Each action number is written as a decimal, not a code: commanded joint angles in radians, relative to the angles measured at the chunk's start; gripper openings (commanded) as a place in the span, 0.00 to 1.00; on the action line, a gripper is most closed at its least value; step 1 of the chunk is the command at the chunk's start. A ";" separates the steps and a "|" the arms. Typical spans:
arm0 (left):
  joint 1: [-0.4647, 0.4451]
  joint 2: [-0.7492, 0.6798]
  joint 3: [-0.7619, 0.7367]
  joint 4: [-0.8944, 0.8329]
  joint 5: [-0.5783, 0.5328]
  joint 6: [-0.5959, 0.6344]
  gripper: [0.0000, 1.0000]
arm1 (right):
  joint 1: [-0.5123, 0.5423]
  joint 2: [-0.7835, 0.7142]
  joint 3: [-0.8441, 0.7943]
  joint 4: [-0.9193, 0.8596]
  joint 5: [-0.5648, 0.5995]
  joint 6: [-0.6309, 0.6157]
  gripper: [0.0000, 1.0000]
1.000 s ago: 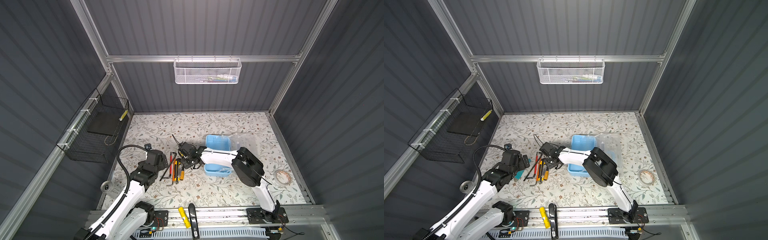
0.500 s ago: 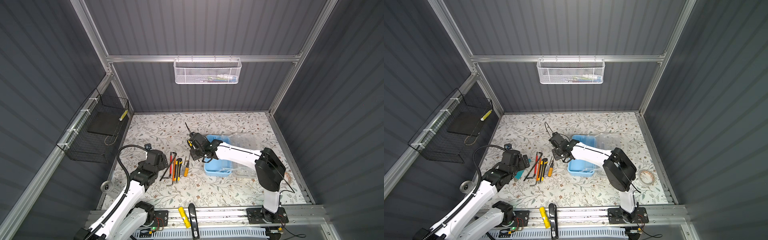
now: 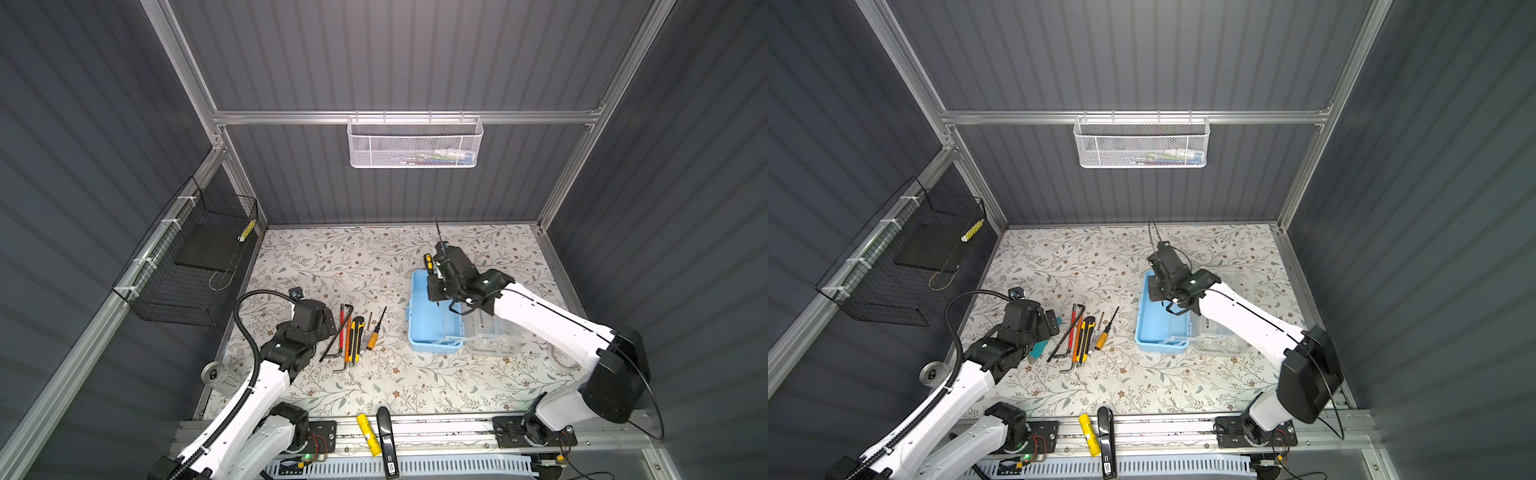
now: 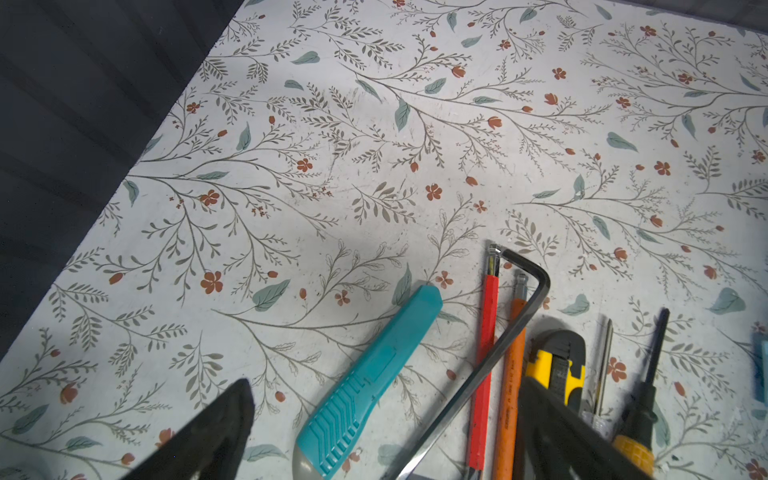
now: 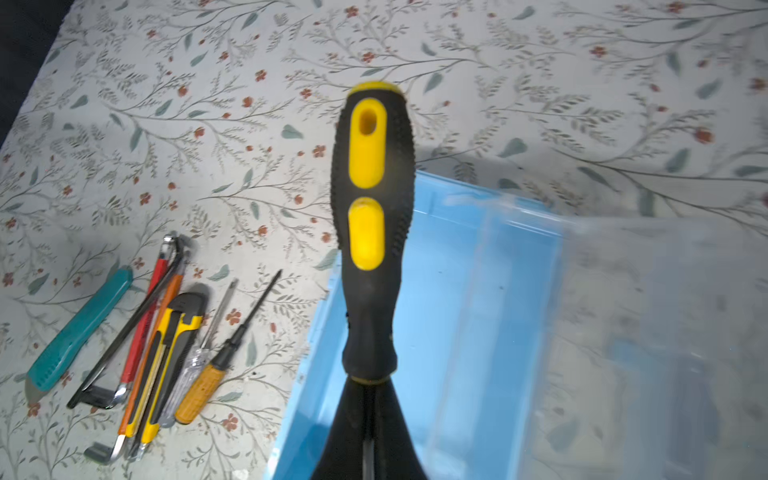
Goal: Pack the tool kit
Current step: 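Lift the yellow-black screwdriver and carry it over the blue box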
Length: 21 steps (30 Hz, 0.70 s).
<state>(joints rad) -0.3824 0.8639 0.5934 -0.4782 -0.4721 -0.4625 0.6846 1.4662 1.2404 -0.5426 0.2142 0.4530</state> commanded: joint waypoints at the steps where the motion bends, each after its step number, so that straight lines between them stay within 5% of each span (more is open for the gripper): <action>1: 0.007 0.007 0.004 -0.009 -0.007 0.010 0.99 | -0.072 -0.085 -0.049 -0.126 0.049 0.023 0.00; 8: 0.007 0.001 0.003 -0.009 -0.005 0.011 0.99 | -0.220 -0.223 -0.180 -0.186 0.042 -0.014 0.00; 21: 0.007 0.009 0.005 -0.008 -0.005 0.012 0.99 | -0.267 -0.137 -0.234 -0.181 0.045 -0.041 0.00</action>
<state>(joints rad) -0.3824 0.8734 0.5934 -0.4782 -0.4717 -0.4625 0.4229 1.3109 1.0107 -0.7284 0.2424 0.4259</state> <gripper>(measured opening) 0.994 0.066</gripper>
